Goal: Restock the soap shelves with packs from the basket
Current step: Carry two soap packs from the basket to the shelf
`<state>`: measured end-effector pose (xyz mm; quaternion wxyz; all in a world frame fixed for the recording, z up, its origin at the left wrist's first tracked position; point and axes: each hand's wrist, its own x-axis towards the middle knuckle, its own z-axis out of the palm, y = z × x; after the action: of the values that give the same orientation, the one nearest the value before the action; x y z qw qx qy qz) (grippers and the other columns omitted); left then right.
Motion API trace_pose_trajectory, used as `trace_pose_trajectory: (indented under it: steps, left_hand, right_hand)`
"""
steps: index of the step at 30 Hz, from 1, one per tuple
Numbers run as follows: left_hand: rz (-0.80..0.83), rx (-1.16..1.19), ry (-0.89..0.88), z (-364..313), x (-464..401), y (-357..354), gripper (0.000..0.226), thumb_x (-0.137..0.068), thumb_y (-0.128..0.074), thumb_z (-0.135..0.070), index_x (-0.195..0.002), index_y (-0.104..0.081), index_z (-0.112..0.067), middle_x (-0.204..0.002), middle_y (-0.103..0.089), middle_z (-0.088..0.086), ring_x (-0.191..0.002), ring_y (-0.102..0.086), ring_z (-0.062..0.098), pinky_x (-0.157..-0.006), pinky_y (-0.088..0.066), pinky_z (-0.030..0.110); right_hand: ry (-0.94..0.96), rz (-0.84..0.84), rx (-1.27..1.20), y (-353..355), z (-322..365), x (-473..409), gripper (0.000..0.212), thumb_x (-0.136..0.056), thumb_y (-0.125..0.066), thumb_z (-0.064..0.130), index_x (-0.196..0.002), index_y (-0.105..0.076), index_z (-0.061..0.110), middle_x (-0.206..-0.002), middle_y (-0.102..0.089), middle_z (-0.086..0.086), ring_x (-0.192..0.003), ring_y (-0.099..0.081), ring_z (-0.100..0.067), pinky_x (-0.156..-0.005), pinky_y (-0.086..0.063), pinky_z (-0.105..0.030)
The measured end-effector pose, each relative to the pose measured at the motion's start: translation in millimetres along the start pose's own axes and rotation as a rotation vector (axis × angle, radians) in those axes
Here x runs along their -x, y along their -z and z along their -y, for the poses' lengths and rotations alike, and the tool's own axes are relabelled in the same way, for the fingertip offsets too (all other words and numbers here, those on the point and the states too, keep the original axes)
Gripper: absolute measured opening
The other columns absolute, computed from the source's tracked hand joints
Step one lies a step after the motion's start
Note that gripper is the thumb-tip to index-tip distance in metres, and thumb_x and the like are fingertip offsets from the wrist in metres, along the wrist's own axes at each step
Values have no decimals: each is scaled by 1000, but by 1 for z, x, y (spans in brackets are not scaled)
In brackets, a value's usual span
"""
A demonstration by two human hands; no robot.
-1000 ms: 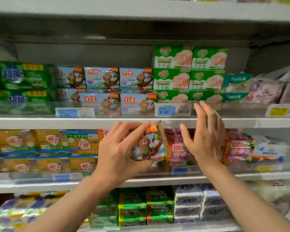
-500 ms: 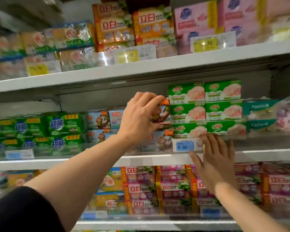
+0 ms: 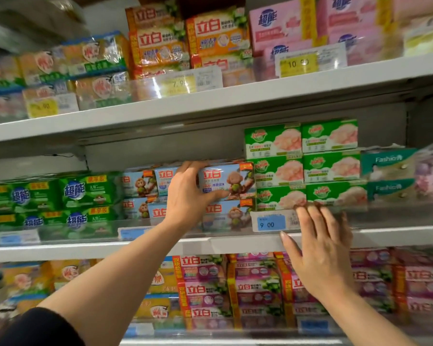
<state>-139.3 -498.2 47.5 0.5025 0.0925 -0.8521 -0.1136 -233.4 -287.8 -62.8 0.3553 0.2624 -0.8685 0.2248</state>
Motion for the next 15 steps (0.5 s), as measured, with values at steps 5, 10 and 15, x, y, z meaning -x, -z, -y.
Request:
trace_pose_trajectory:
  steps: [5,10,15]
  left_hand:
    - [-58,13,62,-1,1,-3,64,-62,-88,-38,-115,-62,-13,-101,-53,-8,-95,-53,11,-80,-40,21]
    - [-43,-25,87,5,2,1,63,-64,-87,-36,-119,-63,-14,-114,-63,2,-100,-58,16,-83,-43,23]
    - [22,15,102,4,16,-4,70,-78,-79,-26,-140,-47,-17,-141,-48,3,-127,-46,21,-103,-38,31]
  right_hand:
    - [6,4,-7,1,-1,-1,61,-94,-24,56,-129,-43,11,-129,-57,-13,-125,-43,-32,-103,-35,-60]
    - [10,18,1,-2,-2,-1,60,-92,-30,54,-129,-44,10,-129,-57,-14,-125,-43,-34,-101,-39,-60]
    - [3,87,14,1,-3,-4,60,-94,-25,55,-127,-47,10,-124,-60,-14,-120,-44,-33,-97,-42,-61]
